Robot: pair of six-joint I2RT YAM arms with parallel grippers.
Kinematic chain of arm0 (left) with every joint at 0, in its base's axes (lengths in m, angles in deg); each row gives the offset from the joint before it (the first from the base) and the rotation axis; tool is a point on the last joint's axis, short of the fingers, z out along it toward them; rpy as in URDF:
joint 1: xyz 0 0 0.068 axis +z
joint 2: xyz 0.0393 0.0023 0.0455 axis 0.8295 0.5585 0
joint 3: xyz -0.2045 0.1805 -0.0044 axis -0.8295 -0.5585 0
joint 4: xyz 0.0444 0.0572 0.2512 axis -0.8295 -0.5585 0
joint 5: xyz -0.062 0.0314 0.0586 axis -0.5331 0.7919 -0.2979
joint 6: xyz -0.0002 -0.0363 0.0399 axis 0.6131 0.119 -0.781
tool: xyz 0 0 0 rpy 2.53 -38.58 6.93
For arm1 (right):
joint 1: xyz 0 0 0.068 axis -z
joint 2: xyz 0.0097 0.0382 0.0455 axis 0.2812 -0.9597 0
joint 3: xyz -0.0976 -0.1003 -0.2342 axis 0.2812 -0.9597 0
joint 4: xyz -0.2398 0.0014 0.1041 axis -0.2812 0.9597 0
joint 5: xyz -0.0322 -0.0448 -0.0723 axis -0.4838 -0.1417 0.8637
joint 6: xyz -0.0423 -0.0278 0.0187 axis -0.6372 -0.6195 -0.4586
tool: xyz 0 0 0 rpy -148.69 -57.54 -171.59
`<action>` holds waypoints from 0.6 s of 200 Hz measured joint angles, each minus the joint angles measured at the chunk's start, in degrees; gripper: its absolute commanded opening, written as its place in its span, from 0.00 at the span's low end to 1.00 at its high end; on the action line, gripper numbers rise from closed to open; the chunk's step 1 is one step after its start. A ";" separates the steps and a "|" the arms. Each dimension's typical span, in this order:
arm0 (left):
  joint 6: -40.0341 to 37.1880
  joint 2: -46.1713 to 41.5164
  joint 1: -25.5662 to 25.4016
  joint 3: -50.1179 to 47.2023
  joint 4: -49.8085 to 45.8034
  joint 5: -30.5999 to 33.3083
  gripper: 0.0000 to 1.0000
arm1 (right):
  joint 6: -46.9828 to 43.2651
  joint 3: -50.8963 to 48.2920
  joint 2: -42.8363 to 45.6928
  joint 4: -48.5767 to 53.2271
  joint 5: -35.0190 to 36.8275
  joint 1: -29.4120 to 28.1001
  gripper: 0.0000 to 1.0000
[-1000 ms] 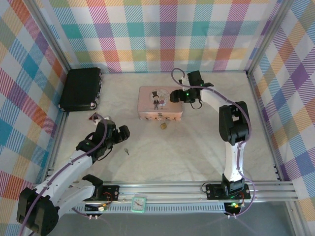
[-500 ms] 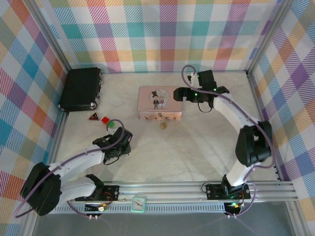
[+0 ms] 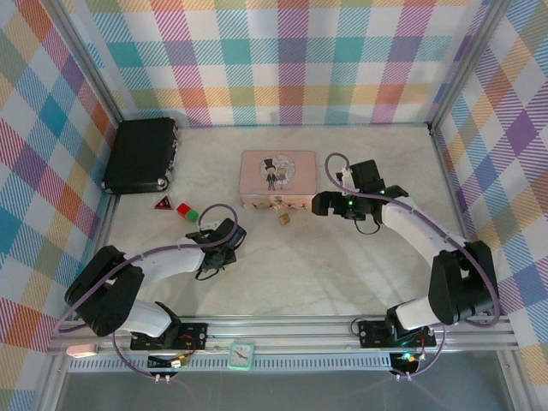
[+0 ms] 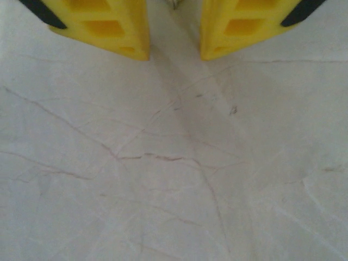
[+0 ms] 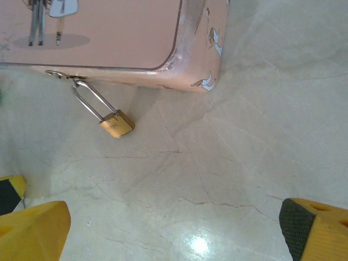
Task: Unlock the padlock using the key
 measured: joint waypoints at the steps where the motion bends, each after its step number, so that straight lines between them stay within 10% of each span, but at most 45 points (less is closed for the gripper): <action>1: -0.17 0.11 0.00 0.09 0.00 0.04 0.14 | 0.02 0.00 0.09 -0.02 0.02 0.00 0.99; 17: 0.31 1.16 0.00 0.81 -0.28 0.92 0.00 | 0.17 0.00 1.51 -0.46 0.59 0.00 0.99; 84: 0.98 2.05 -7.26 5.95 -0.09 0.48 0.00 | 0.15 0.00 1.81 -0.22 2.47 0.00 0.99; 120: 1.64 2.91 -9.22 9.27 -0.98 2.23 0.21 | 0.13 0.00 1.84 0.20 3.04 0.00 0.99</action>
